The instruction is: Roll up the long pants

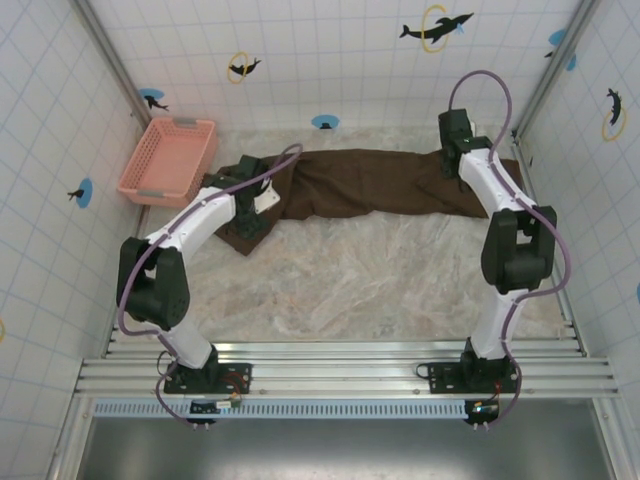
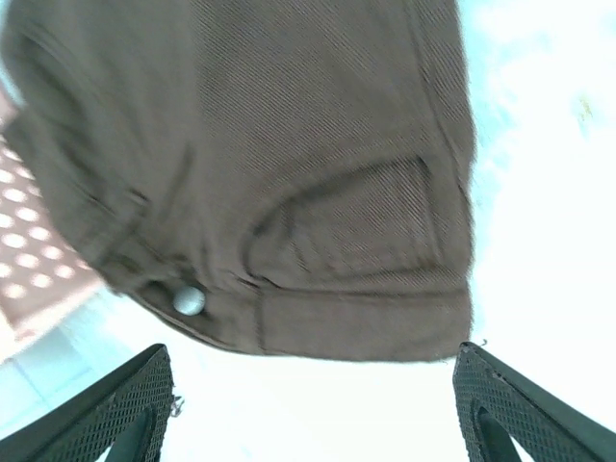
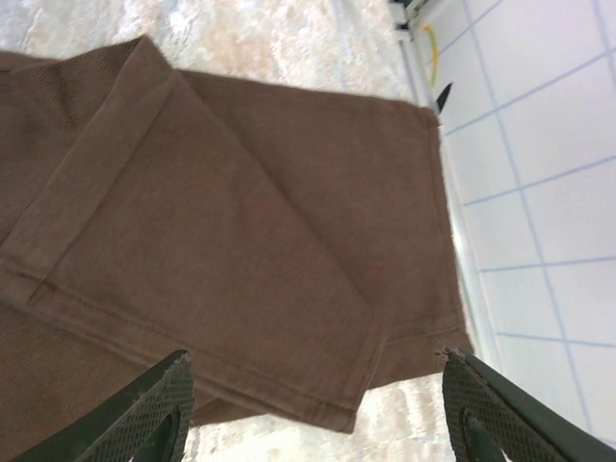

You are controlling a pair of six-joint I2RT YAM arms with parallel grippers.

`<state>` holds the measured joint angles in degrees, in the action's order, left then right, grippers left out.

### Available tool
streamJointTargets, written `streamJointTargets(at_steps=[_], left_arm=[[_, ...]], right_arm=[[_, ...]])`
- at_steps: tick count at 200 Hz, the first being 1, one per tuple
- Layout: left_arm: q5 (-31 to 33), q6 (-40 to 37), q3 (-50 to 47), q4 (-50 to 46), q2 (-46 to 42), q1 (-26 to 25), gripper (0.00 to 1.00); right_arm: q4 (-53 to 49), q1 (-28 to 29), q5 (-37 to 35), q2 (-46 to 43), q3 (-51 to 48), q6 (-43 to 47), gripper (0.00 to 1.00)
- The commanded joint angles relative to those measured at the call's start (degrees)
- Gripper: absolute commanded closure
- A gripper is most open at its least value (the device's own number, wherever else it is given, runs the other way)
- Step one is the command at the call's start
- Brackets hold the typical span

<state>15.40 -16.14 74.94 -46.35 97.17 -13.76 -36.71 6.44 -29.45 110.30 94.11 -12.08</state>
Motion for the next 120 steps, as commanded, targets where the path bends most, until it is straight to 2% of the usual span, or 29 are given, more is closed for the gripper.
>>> streamJointTargets(at_steps=[1,94,120], left_arm=[[1.54,2.38,-1.92,-4.37,-1.19,-0.8,0.23],[2.61,5.96,-8.01,-2.74,4.26,-3.35,0.26],[4.79,7.11,-8.45,-1.84,7.92,-4.37,0.3]], right_arm=[[2.11,0.49,4.71,-3.56,-3.21,-1.53,0.3],[3.1,-0.34,9.71,-6.35,-6.33,-0.14,0.3],[4.07,-0.81,10.33,-7.02,-7.5,0.04,0.3]])
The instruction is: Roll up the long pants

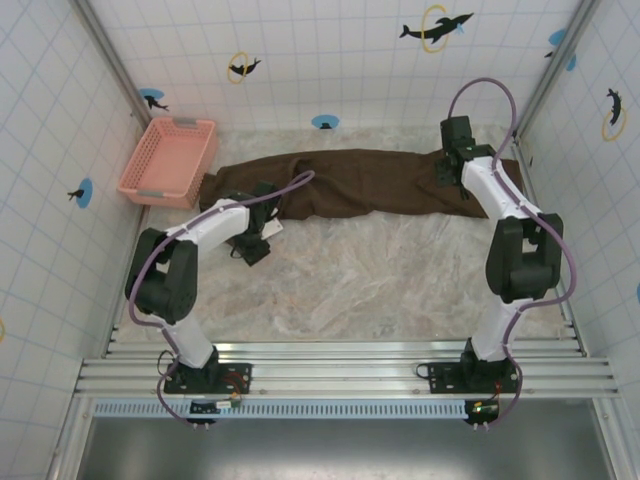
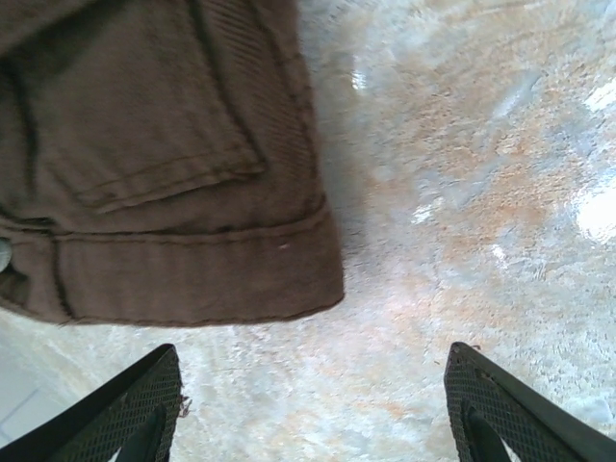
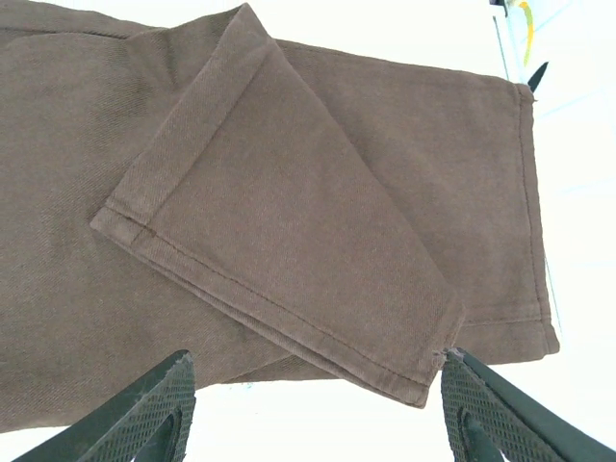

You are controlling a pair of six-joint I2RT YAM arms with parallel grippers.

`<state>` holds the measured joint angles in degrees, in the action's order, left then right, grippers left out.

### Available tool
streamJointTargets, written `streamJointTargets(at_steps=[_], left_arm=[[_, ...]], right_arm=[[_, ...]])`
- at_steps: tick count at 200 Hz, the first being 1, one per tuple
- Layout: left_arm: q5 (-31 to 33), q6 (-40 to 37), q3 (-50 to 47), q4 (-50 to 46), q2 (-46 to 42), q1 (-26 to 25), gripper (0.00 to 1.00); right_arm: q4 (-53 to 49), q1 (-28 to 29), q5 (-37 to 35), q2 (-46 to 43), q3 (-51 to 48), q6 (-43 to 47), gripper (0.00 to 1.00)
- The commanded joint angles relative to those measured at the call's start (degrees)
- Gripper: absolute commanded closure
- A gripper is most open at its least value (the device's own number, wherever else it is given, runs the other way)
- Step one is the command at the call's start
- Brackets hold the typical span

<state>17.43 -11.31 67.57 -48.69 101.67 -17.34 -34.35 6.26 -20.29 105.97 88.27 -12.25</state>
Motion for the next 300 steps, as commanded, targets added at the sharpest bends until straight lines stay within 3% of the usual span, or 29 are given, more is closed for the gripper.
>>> streamJointTargets(at_steps=[1,49,61,78,160,201,300], left_arm=[[2.99,2.31,-1.06,0.55,3.57,-0.82,0.3],[11.38,2.59,1.16,2.59,8.83,-1.15,0.54],[13.18,2.06,2.08,2.79,9.79,-0.98,0.69],[14.3,1.92,3.59,2.65,10.26,-1.07,1.0],[16.21,1.66,13.38,-3.35,2.69,-0.78,1.0],[15.88,0.52,24.8,-5.88,2.59,4.25,1.0],[14.85,1.78,56.01,-10.18,27.95,14.94,1.0]], right_arm=[[1.77,-0.63,1.16,-2.7,-1.68,0.25,0.3],[3.46,-0.75,2.18,-4.16,-3.82,0.82,0.3],[3.82,-0.75,2.62,-4.45,-4.52,0.75,0.31],[4.11,-0.65,3.04,-4.71,-5.33,0.65,0.31],[5.35,-0.19,3.92,-7.04,-9.91,1.35,0.31],[5.79,0.39,4.99,-7.71,-11.85,1.46,0.32],[2.89,1.4,4.29,-8.84,-14.34,4.29,0.32]])
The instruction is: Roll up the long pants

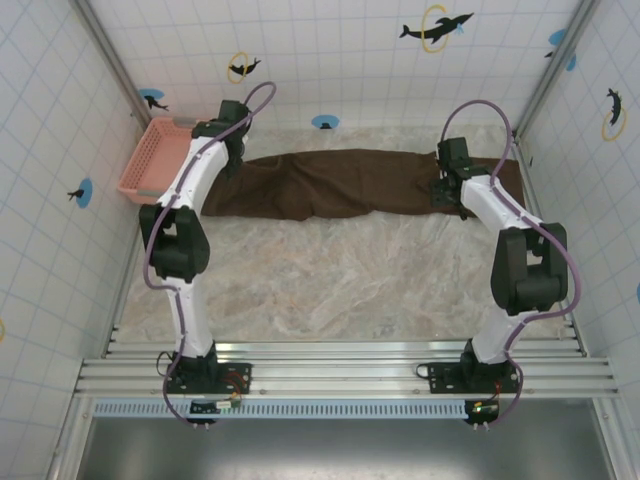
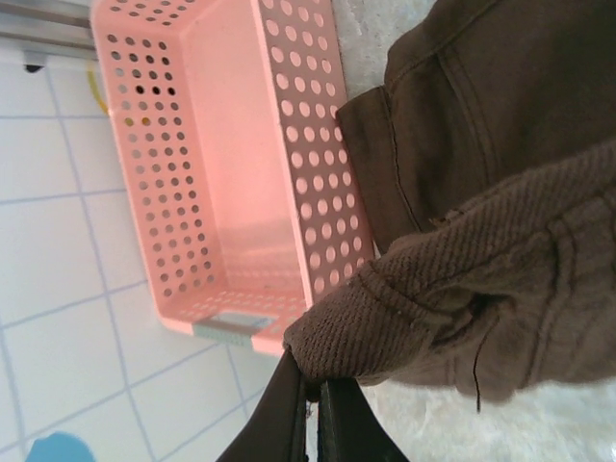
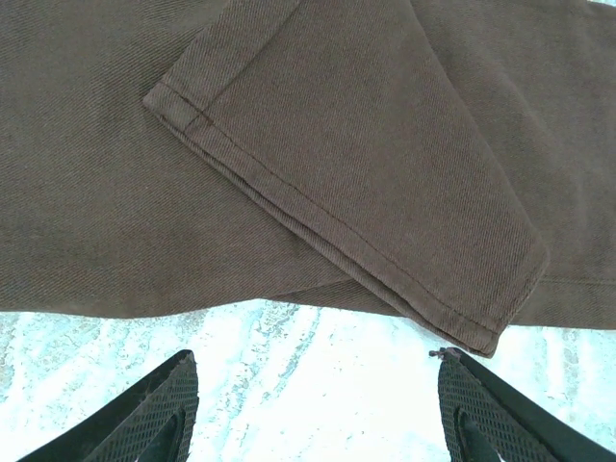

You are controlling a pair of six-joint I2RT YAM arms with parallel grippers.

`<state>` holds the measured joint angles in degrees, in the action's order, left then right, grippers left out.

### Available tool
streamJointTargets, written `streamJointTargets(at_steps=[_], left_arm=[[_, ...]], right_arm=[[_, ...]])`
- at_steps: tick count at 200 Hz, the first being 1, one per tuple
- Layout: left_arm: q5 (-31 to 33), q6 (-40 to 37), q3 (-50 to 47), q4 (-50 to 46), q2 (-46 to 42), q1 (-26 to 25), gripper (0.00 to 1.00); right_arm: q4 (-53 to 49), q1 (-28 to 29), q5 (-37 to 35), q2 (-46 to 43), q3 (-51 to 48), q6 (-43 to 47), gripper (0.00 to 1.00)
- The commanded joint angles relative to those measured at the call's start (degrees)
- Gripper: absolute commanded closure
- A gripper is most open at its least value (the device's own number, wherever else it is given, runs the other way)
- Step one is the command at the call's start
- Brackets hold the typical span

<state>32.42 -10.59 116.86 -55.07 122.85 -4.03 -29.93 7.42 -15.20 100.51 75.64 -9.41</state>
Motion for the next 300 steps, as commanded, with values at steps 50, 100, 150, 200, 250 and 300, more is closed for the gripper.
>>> streamJointTargets(at_steps=[50,100,150,200,250,300], left_arm=[[4.48,2.29,17.3,-5.02,19.35,4.62,1.0],[5.55,3.58,18.58,-2.1,21.42,6.99,0.77],[6.47,1.25,18.28,3.48,20.32,7.55,0.47],[1.57,0.65,23.47,0.84,18.78,7.3,0.04],[-4.44,0.06,11.29,4.7,12.77,6.32,0.03],[-9.14,1.44,7.54,4.93,16.39,6.19,0.03]], right_arm=[[-2.74,-0.48,-1.12,-3.79,-2.51,4.9,0.31],[-3.16,0.44,0.65,1.05,1.5,7.99,0.32],[-4.89,2.56,0.46,11.51,12.34,10.7,0.33],[-8.91,3.91,-0.35,24.31,26.74,10.93,0.34],[-13.39,4.62,-1.48,34.14,36.82,9.41,0.37],[-13.69,4.62,-3.52,36.5,37.91,8.05,0.39]])
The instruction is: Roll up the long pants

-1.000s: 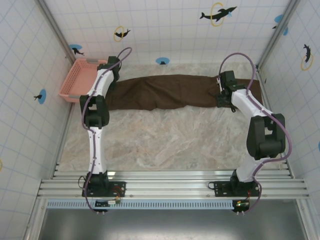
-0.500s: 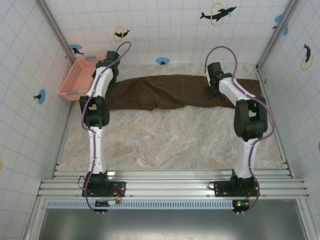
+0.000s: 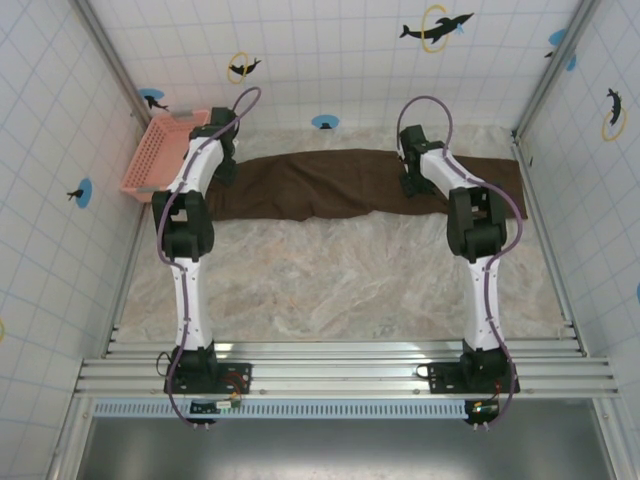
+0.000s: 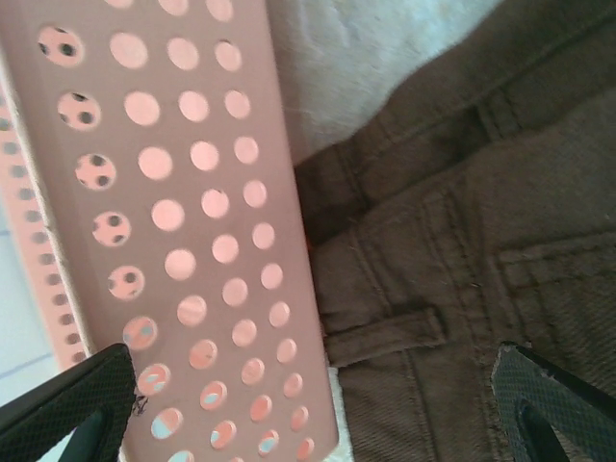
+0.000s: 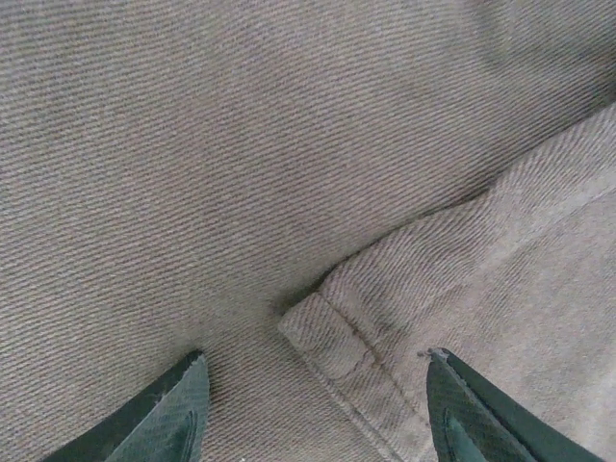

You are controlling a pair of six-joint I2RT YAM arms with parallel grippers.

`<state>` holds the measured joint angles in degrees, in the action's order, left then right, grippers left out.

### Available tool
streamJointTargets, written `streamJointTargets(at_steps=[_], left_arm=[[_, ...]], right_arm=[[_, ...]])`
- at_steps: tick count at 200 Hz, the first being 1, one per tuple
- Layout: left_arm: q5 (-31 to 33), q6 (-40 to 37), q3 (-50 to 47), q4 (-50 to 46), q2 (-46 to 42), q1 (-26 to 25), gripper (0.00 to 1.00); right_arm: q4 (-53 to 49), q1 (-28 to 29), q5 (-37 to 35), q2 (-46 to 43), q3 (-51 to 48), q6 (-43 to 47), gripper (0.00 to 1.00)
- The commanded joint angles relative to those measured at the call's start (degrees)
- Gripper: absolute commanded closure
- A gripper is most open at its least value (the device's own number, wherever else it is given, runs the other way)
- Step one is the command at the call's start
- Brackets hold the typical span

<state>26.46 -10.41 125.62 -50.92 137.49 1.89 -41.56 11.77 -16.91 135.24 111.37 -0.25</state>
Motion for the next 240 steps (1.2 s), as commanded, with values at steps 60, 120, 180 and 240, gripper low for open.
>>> streamJointTargets(at_steps=[60,120,180,240], left_arm=[[-9.02,2.74,-6.31,5.42,1.18,-0.38,0.03],[-6.93,1.19,-13.03,10.74,-5.72,-5.23,0.02],[-6.27,1.97,-15.46,9.08,-7.37,-8.47,0.02],[-7.63,3.43,-14.65,7.77,-5.32,-8.75,0.02]], right_arm=[[-1.72,-0.51,-1.38,3.93,3.06,-1.32,0.56],[-1.58,-3.15,2.15,4.87,4.38,-1.63,0.71],[-0.41,-5.65,8.25,1.46,0.13,-3.09,0.95],[2.49,-6.5,-0.13,-6.8,-3.5,-3.53,1.0]])
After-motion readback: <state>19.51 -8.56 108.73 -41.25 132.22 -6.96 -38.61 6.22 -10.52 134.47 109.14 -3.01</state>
